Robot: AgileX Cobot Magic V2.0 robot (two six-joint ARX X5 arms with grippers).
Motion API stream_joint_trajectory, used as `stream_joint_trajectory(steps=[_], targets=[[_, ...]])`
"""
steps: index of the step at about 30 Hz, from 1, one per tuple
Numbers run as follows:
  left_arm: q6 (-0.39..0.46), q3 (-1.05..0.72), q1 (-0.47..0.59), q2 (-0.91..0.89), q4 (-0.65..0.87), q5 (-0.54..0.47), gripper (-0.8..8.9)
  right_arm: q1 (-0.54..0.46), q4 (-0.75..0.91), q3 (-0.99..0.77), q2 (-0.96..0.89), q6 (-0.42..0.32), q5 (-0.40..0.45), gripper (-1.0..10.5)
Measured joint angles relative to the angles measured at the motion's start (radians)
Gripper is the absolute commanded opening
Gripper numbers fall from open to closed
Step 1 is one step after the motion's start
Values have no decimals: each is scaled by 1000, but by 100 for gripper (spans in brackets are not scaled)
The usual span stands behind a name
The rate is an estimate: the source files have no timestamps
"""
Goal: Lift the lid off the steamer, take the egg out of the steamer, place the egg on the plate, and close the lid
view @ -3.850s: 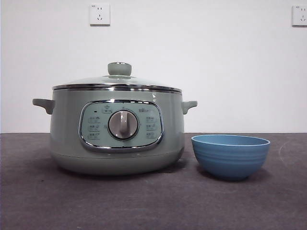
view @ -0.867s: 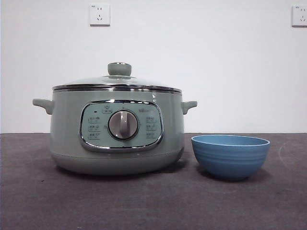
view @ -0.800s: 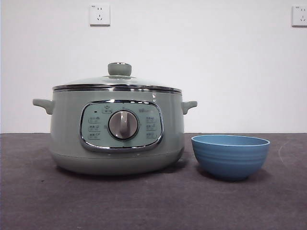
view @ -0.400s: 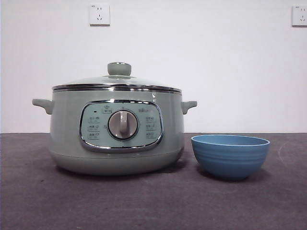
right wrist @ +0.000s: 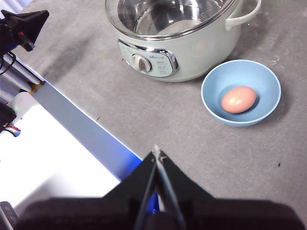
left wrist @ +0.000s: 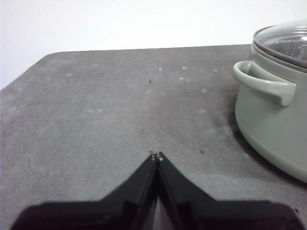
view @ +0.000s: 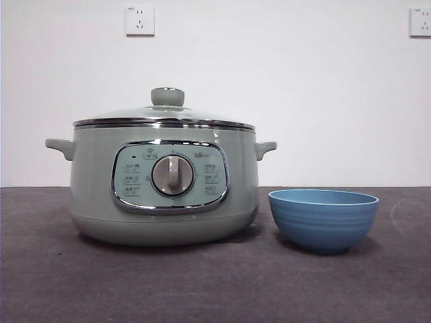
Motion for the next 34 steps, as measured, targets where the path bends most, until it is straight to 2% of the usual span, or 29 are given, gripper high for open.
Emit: stream_joint_trajectory(steps=[9,12,15,18,26,29,34], targets=[[0,0,0,0,0,0,-4,-14,1,0,-10,-16,21,1],[0,0,0,0,0,0,-4,-76,38,-5,-51,-52,23,1],[0,0,0,0,0,0,-4,-166,176,-62,-136,-67,-12,1],[0,0,0,0,0,0,-4,-253,319,-167,-230,-75,-53,1],[0,0,0,0,0,0,-4,-387,788,-623,-461,-50,-37,1],[0,0,0,0,0,0,-4,-393,884,-766,-528,-32,31,1],[0,0,0,0,0,0,-4,-393,933,-929,-595,18,81,1]])
